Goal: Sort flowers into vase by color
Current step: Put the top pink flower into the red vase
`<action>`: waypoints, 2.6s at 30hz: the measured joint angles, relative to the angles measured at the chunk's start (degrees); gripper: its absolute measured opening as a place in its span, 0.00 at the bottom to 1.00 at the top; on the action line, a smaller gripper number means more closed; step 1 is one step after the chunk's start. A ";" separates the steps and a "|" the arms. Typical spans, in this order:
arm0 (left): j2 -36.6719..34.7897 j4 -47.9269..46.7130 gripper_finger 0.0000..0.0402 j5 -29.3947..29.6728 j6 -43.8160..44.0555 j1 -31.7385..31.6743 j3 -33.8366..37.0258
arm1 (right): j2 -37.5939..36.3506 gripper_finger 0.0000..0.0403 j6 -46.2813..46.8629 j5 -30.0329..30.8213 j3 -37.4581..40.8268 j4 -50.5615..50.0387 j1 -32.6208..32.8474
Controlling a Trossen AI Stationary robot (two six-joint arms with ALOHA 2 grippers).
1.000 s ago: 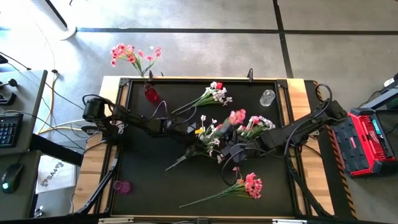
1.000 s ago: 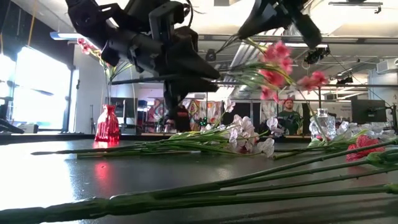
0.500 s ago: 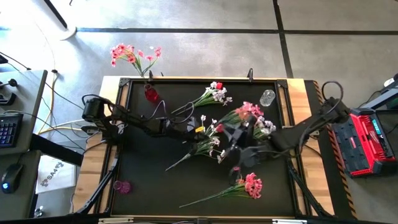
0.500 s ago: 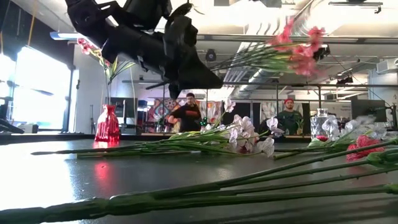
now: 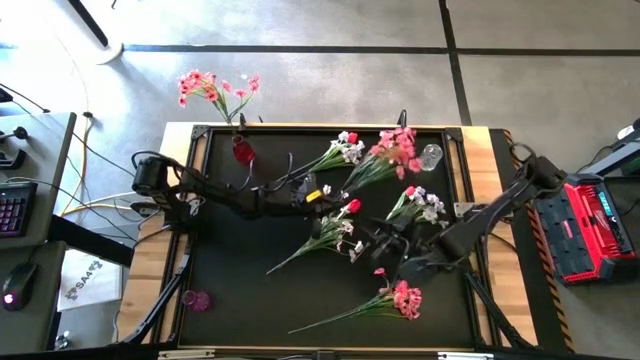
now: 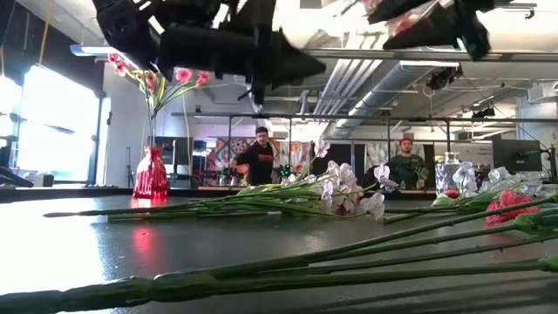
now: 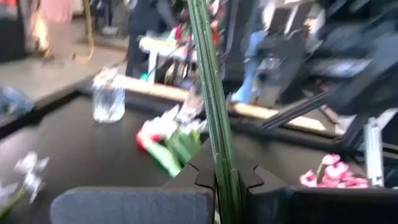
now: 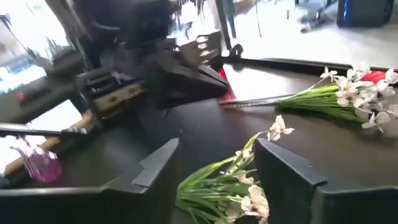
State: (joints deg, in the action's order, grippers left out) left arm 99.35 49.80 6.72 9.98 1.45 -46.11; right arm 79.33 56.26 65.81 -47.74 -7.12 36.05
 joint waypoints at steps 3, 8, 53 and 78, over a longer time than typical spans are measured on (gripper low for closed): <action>-0.02 3.21 0.00 -0.83 -2.04 1.20 0.00 | 0.00 0.54 -5.40 4.62 5.72 13.92 0.81; 0.13 4.45 0.00 -2.53 -2.61 2.63 0.00 | 0.02 0.59 -22.58 1.31 11.03 34.27 -2.02; 0.24 -3.60 0.33 -3.47 1.84 6.76 0.07 | 0.13 0.00 -46.11 -19.89 -4.19 10.24 -11.32; 0.24 -3.52 0.14 -1.94 1.92 5.64 -0.98 | 0.11 0.00 -44.53 -27.42 -6.65 2.51 -12.84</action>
State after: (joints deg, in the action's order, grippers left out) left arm 99.59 46.28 4.78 11.90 7.09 -47.09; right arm 79.44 11.72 38.40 -54.39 -4.61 23.22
